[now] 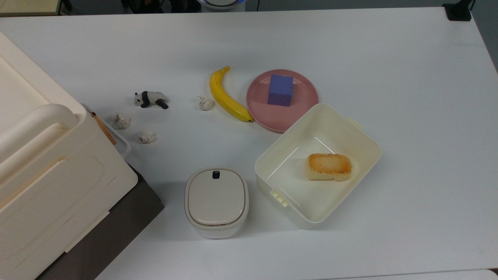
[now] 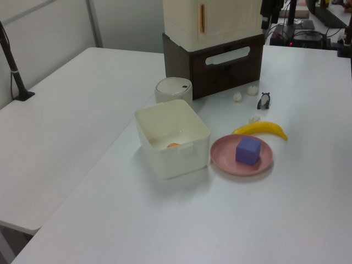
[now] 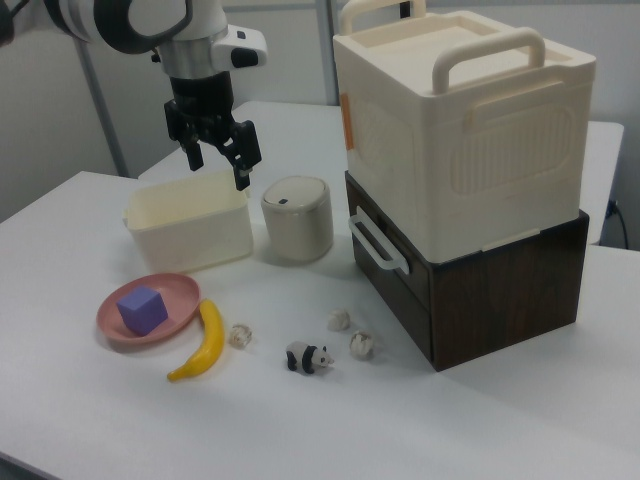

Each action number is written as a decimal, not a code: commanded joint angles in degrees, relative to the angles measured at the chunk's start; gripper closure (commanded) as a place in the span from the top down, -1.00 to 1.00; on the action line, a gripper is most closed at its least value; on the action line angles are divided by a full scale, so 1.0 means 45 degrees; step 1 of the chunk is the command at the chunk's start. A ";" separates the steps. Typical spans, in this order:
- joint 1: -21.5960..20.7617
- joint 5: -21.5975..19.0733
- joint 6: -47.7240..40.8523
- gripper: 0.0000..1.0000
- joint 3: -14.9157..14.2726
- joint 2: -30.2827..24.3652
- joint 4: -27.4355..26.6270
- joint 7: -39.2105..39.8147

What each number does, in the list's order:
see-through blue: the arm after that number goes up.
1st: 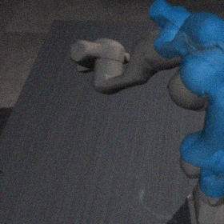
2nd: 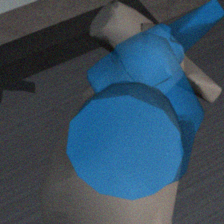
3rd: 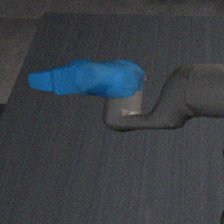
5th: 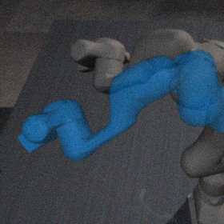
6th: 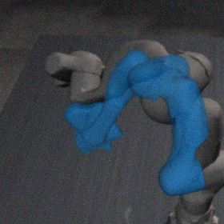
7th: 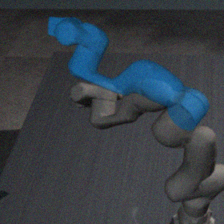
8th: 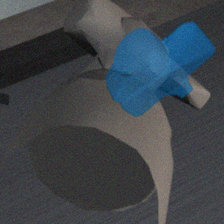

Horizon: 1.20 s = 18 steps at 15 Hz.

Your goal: Slide the drawer open

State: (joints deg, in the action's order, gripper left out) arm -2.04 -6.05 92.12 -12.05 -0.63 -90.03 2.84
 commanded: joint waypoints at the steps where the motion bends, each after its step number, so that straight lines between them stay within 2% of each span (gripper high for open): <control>1: -0.0114 -0.0102 0.0833 1.00 -0.0193 -0.0133 -0.0323 0.0010; 4: -0.0153 -0.0063 0.0858 1.00 -0.0194 -0.0114 -0.0325 0.0518; 7: -0.0114 -0.0082 0.0838 1.00 -0.0194 -0.0114 -0.0325 0.1882; 11: 0.0023 -0.0005 0.0838 1.00 -0.0213 -0.0114 -0.0363 0.5746; 16: 0.0354 0.0932 0.1694 1.00 -0.0213 0.0159 -0.0754 0.9751; 18: 0.0375 0.1380 0.2378 1.00 -0.0213 0.0528 -0.0774 1.0674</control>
State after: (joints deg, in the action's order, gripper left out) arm -0.65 -2.38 98.08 -12.74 0.28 -92.01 43.39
